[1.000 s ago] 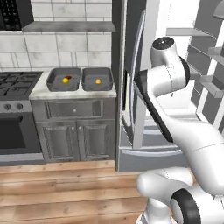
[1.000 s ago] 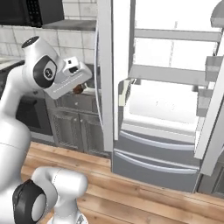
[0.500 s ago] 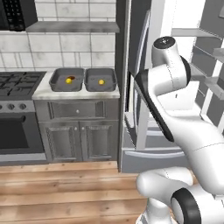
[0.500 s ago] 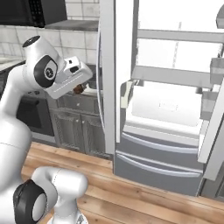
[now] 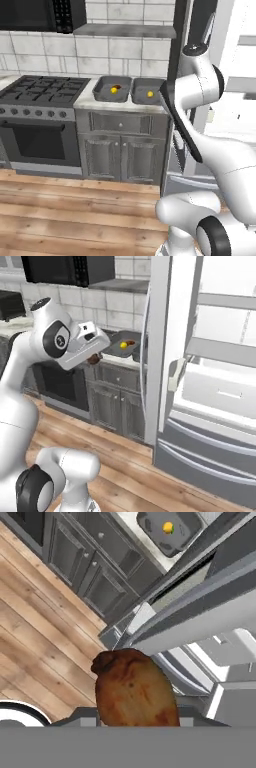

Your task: Place one lemon and one chicken drumstick in each tupperware on the nearby counter, to pack two identical lunches.

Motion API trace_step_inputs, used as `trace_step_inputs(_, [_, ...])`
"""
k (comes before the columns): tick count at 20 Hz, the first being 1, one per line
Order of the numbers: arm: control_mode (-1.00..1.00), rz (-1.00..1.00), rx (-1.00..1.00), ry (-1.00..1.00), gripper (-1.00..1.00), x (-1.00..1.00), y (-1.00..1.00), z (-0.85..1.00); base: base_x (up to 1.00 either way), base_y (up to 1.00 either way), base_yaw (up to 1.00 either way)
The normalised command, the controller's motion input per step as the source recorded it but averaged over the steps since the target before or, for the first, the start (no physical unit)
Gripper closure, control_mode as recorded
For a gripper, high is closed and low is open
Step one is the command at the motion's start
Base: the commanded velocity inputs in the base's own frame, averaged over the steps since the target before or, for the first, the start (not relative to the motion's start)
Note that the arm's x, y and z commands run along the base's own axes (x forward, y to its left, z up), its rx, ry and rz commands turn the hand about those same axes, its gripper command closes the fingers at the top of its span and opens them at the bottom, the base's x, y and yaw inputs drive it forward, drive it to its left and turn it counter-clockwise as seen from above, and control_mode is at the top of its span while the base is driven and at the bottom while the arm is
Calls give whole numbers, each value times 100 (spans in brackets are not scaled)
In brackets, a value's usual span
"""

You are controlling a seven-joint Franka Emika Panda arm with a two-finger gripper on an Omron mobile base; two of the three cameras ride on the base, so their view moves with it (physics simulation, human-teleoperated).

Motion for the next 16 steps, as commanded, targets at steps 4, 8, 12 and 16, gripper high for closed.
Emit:
trace_step_inputs(4, [100, 0, 0, 0, 100, 0, 0, 0, 91, 66, 54])
trace_step_inputs(8, [100, 0, 0, 0, 100, 0, 0, 0, 100, 59, 50])
trace_step_inputs(12, [100, 0, 0, 0, 100, 0, 0, 0, 100, 38, 20])
trace_step_inputs(16, [100, 0, 0, 0, 100, 0, 0, 0, 97, 29, -2])
